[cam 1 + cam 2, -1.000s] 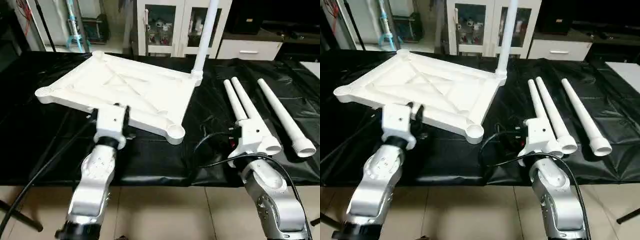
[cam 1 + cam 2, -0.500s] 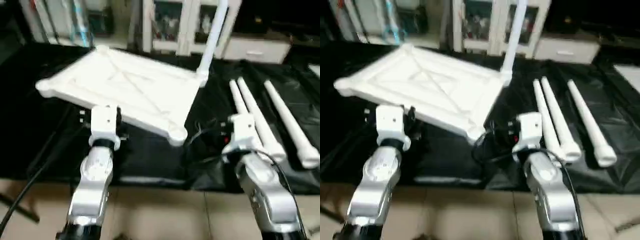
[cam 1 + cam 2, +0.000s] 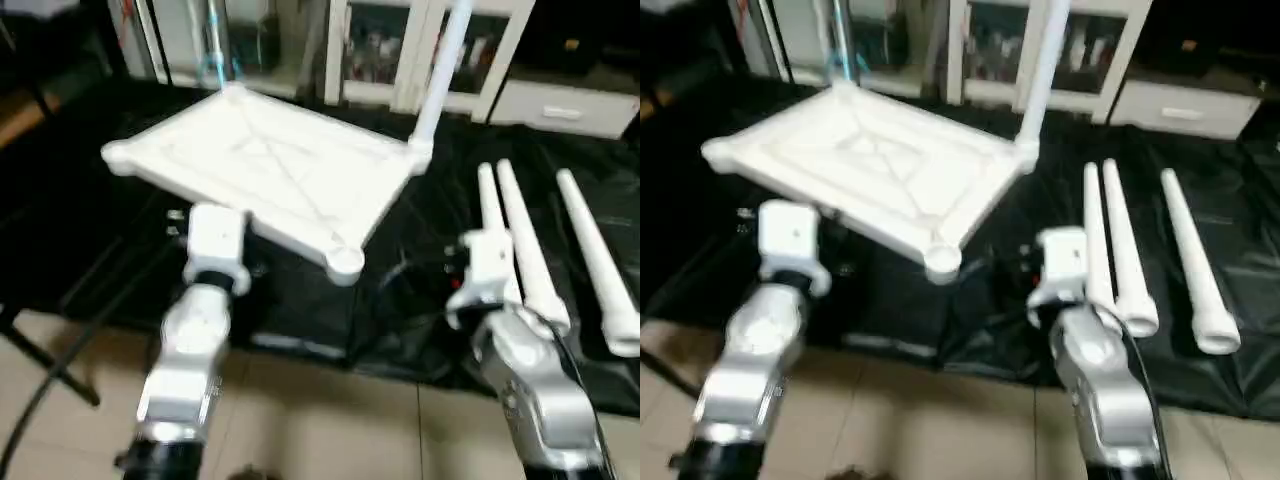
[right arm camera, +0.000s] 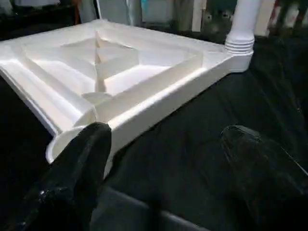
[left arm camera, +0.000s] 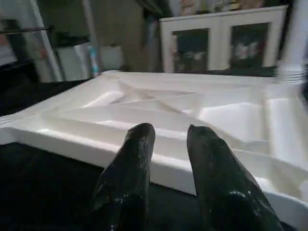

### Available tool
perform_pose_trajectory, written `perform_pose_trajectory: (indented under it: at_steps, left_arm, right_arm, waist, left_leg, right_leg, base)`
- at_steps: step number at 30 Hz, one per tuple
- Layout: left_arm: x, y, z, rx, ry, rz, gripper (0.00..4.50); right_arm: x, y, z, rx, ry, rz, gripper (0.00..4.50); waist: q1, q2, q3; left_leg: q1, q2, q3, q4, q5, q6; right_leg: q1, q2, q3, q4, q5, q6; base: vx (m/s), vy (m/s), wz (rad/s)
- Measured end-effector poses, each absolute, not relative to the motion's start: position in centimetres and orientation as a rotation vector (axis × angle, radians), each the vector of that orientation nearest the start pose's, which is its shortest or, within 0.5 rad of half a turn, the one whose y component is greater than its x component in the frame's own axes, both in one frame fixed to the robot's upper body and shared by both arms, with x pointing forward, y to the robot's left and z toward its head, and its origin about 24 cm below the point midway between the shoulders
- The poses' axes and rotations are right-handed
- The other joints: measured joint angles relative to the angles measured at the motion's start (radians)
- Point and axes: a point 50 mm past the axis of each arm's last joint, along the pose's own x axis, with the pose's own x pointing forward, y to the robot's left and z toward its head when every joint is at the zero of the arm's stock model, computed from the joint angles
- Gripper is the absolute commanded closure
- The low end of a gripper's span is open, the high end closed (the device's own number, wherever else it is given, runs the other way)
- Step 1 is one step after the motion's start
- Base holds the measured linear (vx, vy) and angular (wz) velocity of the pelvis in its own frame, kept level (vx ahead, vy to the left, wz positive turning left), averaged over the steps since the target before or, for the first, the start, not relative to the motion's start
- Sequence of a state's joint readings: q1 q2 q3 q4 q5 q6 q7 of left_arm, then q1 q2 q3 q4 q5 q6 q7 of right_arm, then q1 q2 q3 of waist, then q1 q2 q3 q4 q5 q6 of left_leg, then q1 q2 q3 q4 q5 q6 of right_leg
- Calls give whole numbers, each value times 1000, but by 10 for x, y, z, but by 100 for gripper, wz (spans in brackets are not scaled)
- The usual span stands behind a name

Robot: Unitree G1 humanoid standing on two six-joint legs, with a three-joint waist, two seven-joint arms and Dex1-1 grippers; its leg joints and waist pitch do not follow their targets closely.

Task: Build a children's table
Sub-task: Rotate leg to tighten

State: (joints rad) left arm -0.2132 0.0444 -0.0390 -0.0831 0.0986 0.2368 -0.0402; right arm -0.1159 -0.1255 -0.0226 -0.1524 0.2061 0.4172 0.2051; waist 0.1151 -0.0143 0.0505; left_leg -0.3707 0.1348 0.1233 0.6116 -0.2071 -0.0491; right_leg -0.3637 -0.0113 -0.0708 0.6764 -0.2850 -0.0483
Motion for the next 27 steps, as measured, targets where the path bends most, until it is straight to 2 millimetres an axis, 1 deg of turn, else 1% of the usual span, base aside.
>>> perform_pose_trajectory:
  at_steps: [1, 2, 3, 4, 5, 6, 7, 8, 9, 10, 12, 13, 14, 16, 17, 18, 20, 21, 22, 23, 24, 25, 26, 27]
  left_arm:
    - [291, 133, 93, 149, -53, -104, 306]
    - [290, 134, 93, 148, -52, -103, 306]
    - [290, 135, 92, 149, -50, -97, 306]
    - [290, 138, 93, 154, -50, -92, 306]
    - [290, 139, 93, 155, -50, -89, 306]
    - [290, 138, 93, 151, -50, -90, 306]
    - [291, 137, 93, 145, -52, -94, 306]
    - [291, 136, 94, 141, -54, -97, 306]
    - [291, 133, 94, 134, -55, -107, 306]
    - [291, 132, 94, 133, -55, -114, 306]
    - [291, 133, 94, 135, -54, -112, 306]
    - [291, 133, 94, 137, -54, -110, 306]
    - [291, 134, 93, 137, -53, -109, 306]
    - [290, 136, 92, 134, -47, -102, 306]
    - [290, 137, 91, 134, -45, -97, 306]
    - [290, 138, 92, 133, -46, -93, 306]
    - [289, 139, 93, 130, -53, -92, 306]
    - [289, 138, 94, 129, -55, -93, 306]
    - [289, 140, 93, 129, -50, -89, 306]
    - [288, 142, 92, 132, -47, -84, 306]
    - [288, 144, 92, 134, -47, -77, 306]
    - [288, 145, 92, 135, -48, -73, 306]
    - [288, 145, 92, 134, -48, -72, 306]
    - [288, 143, 92, 128, -48, -77, 306]
  right_arm:
    - [271, -152, 70, 91, 149, 262, 56]
    - [272, -151, 70, 93, 150, 265, 56]
    - [272, -149, 70, 93, 150, 276, 56]
    - [272, -148, 71, 92, 149, 280, 56]
    - [272, -149, 71, 89, 149, 282, 56]
    - [272, -150, 71, 84, 150, 283, 56]
    - [272, -150, 71, 81, 151, 284, 56]
    - [272, -151, 70, 74, 154, 281, 56]
    - [272, -153, 71, 62, 156, 277, 56]
    - [272, -153, 71, 58, 156, 278, 56]
    - [272, -152, 71, 58, 160, 287, 56]
    - [272, -152, 70, 57, 163, 290, 56]
    - [272, -151, 70, 55, 165, 295, 56]
    - [273, -150, 71, 54, 168, 302, 56]
    - [274, -150, 72, 53, 164, 304, 56]
    - [275, -149, 74, 50, 157, 306, 56]
    - [277, -149, 76, 51, 149, 311, 56]
    - [277, -148, 76, 53, 154, 312, 56]
    - [277, -147, 75, 55, 159, 316, 56]
    - [277, -146, 75, 58, 158, 320, 56]
    - [277, -145, 75, 63, 159, 325, 56]
    - [277, -144, 75, 67, 158, 329, 56]
    - [277, -144, 75, 68, 159, 329, 56]
    - [277, -146, 75, 62, 161, 326, 56]
  waist:
    - [-2, 3, 1]
    - [1, 6, 3]
    - [5, 7, 3]
    - [3, 6, 3]
    - [3, 5, 3]
    - [0, 4, 3]
    - [-1, -3, 2]
    - [-10, -6, 1]
    - [-18, -15, -3]
    - [-23, -17, -3]
    - [-25, -18, -2]
    - [-25, -20, -1]
    - [-25, -22, 1]
    - [-25, -25, 7]
    - [-26, -25, 10]
    - [-25, -24, 11]
    - [-26, -24, 11]
    - [-26, -24, 12]
    - [-24, -26, 12]
    - [-26, -27, 13]
    - [-26, -30, 13]
    - [-27, -39, 11]
    - [-31, -44, 11]
    - [-26, -48, 11]
  left_leg:
    - [5, 8, 11, -3, 1, -2]
    - [13, 22, 31, -5, 2, -4]
    - [24, 34, 57, -9, 1, -4]
    - [28, 38, 70, -9, 1, -3]
    - [32, 39, 81, -8, -2, -3]
    - [36, 38, 91, -8, -5, -4]
    - [27, 31, 85, -9, -6, -2]
    - [21, 24, 75, -9, -6, -1]
    - [14, 21, 73, -7, -6, 4]
    - [11, 20, 73, -4, -7, 7]
    - [9, 19, 73, -1, -14, 18]
    - [12, 19, 75, -1, -14, 18]
    - [17, 19, 75, -2, -15, 19]
    - [37, 19, 77, -11, -16, 21]
    - [46, 19, 77, -14, -18, 22]
    - [59, 19, 77, -19, -20, 22]
    - [69, 20, 77, -25, -23, 23]
    - [80, 21, 83, -30, -26, 22]
    - [93, 22, 94, -36, -31, 20]
    - [105, 23, 107, -38, -38, 17]
    - [124, 23, 127, -38, -50, 13]
    - [135, 23, 143, -38, -60, 6]
    - [146, 23, 154, -38, -69, 0]
    - [145, 18, 150, -30, -85, -9]
  right_leg:
    - [2, 6, 6, -12, 7, 0]
    - [2, 10, 9, -25, 16, 1]
    - [4, 16, 24, -35, 23, 6]
    - [2, 20, 36, -39, 29, 8]
    - [-2, 22, 48, -42, 38, 12]
    - [-7, 24, 63, -46, 46, 17]
    - [-5, 18, 65, -45, 51, 18]
    - [-10, 13, 61, -47, 54, 20]
    - [-19, 7, 57, -47, 61, 18]
    - [-20, 5, 56, -47, 63, 20]
    - [-19, 2, 55, -52, 64, 20]
    - [-16, 1, 54, -54, 63, 20]
    - [-11, 1, 54, -57, 62, 22]
    - [10, -2, 49, -71, 59, 26]
    - [18, -6, 40, -77, 59, 27]
    - [29, -13, 27, -86, 58, 28]
    - [43, -14, 23, -98, 58, 28]
    - [48, -14, 24, -103, 57, 28]
    - [50, -15, 31, -100, 53, 24]
    - [50, -20, 32, -91, 48, 19]
    - [44, -34, 28, -67, 33, 5]
    - [34, -46, 26, -45, 23, 1]
    - [30, -49, 30, -34, 15, 6]
    - [36, -37, 51, -31, 8, 15]
  base:
    - [-70, 38, -8]
    - [-64, 62, -35]
    - [-64, 62, -35]
    - [-38, 81, -50]
    - [-22, 90, -55]
    - [-22, 90, -55]
    - [-16, 82, -46]
    - [6, 65, -16]
    - [6, 65, -16]
    - [13, 54, 1]
    - [0, 0, 0]
    - [0, 0, 0]
    - [0, 0, 0]
    - [0, 0, 0]
    - [0, 0, 0]
    - [0, 0, 0]
    - [34, 13, -4]
    - [68, 27, -7]
    - [79, 17, -20]
    - [98, 6, -45]
    - [98, 6, -45]
    - [120, -21, -62]
    - [159, -30, -68]
    - [159, -30, -68]
